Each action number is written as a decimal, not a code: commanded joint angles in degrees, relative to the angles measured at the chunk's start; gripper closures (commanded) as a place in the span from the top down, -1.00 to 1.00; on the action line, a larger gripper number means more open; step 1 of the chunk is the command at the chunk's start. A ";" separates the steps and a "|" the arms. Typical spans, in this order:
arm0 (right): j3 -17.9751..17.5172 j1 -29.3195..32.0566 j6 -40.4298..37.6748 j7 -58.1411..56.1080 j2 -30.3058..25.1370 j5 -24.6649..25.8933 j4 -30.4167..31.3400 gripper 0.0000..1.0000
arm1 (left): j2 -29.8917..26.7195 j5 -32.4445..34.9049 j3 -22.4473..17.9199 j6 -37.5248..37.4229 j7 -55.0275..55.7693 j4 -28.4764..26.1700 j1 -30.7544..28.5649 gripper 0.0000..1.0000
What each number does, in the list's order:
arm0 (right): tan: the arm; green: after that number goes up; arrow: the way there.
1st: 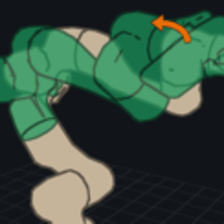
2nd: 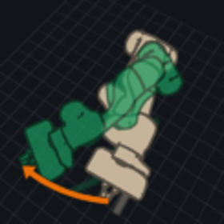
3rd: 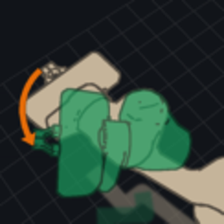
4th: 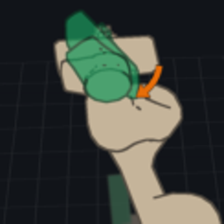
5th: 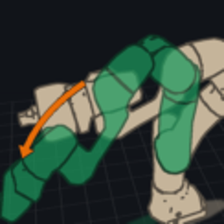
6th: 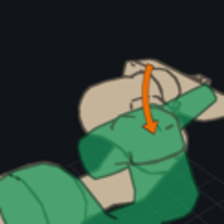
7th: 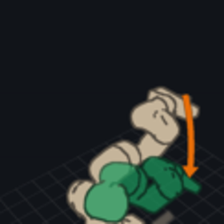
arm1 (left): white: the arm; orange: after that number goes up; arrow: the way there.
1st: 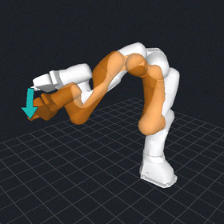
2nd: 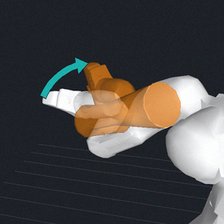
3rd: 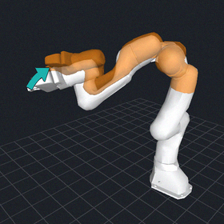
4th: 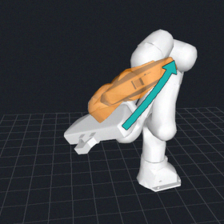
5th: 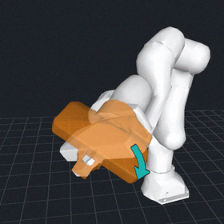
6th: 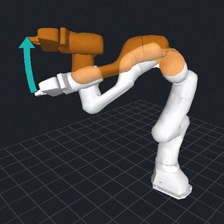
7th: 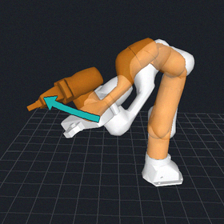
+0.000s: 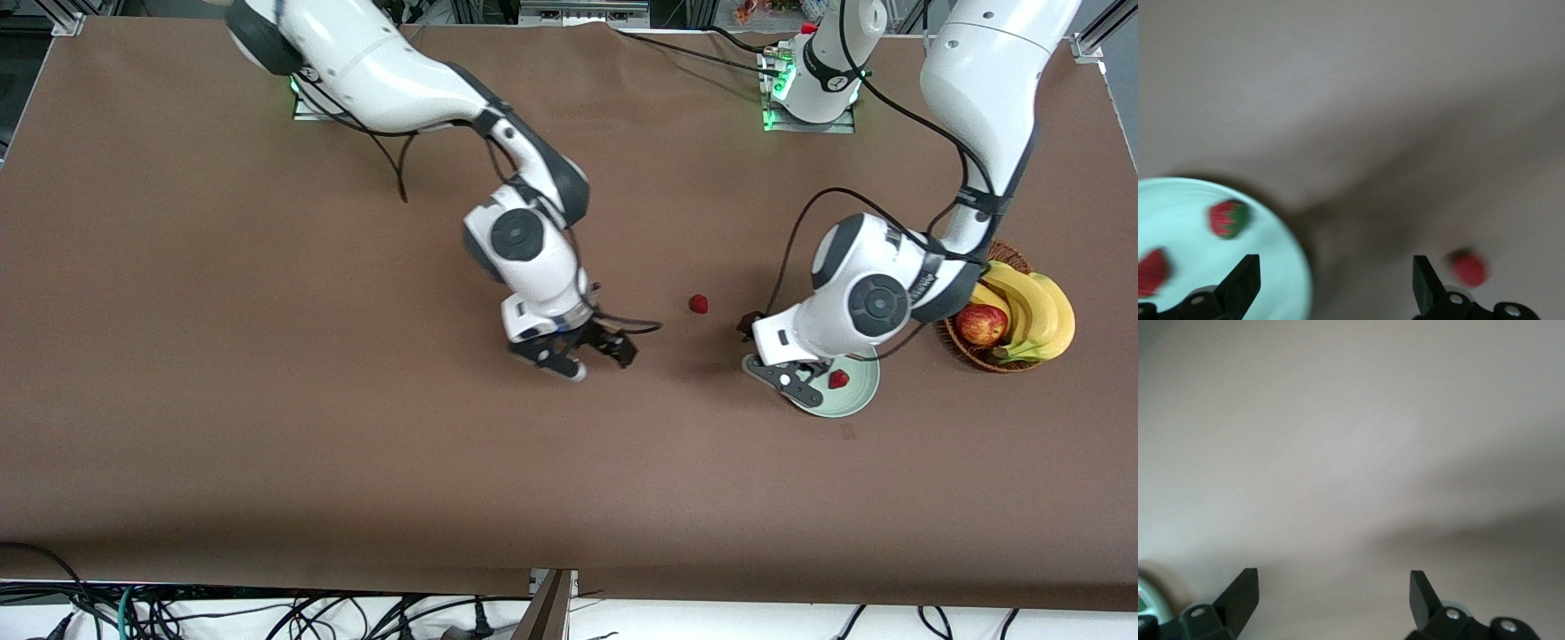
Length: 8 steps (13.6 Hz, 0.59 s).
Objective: Collect all strawberries into plate
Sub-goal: 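Grasp the strawberry with the left gripper while the right gripper withdraws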
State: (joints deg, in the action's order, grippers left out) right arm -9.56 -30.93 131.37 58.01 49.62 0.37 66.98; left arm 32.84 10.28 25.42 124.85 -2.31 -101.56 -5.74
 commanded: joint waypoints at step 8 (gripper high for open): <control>-0.90 27.05 -35.46 -46.92 -32.10 1.12 20.72 1.00 | -9.19 1.33 4.55 16.57 28.65 -23.76 0.73 1.00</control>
State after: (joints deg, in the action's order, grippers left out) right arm -9.62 -7.08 99.18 14.77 24.90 0.71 82.27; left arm 28.79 10.28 29.96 140.41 21.77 -120.17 -5.25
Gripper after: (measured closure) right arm 0.000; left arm 0.000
